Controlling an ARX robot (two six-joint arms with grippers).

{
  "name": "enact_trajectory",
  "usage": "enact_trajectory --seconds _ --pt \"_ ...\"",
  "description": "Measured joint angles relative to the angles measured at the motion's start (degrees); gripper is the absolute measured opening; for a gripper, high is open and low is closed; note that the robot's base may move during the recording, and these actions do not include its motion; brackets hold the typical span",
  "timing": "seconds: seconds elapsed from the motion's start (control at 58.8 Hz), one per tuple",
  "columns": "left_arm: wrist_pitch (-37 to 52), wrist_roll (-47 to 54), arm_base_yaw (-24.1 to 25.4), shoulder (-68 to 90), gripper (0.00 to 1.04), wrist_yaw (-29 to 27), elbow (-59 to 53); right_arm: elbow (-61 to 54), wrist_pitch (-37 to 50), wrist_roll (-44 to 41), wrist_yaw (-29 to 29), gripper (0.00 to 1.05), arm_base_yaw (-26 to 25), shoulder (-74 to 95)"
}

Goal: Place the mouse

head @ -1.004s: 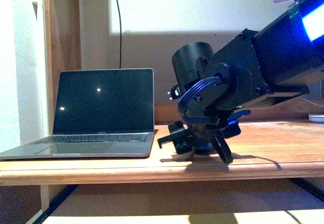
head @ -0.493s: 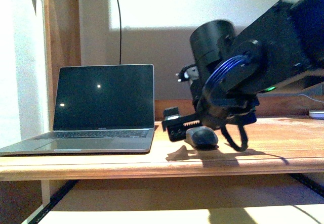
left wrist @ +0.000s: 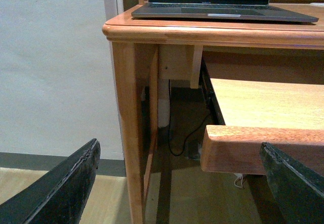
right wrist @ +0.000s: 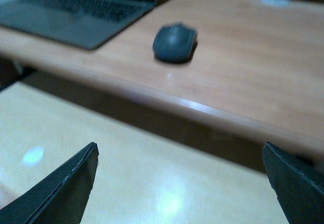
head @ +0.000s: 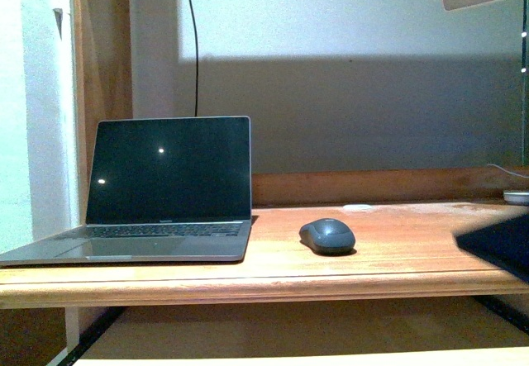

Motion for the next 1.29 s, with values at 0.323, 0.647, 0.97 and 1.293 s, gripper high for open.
enact_trajectory --seconds 0.323,0.647,0.97,1.293 --pt "0.0 0.0 0.0 0.0 0.97 0.0 0.0 -18.9 -6.2 -5.0 -16.9 0.97 -11.0 -15.8" --pt "0.0 0.0 0.0 0.0 0.97 0.0 0.0 -25.5 4.2 -6.6 -8.2 0.97 -1.8 -8.8" --pt "0.0 0.0 0.0 0.0 0.97 0.0 0.0 -21.9 20.0 -3.5 2.7 0.97 9.6 9.5" --pt "0.0 0.0 0.0 0.0 0.97 0.0 0.0 -2.7 27.4 -1.1 14.5 0.97 16.7 34.3"
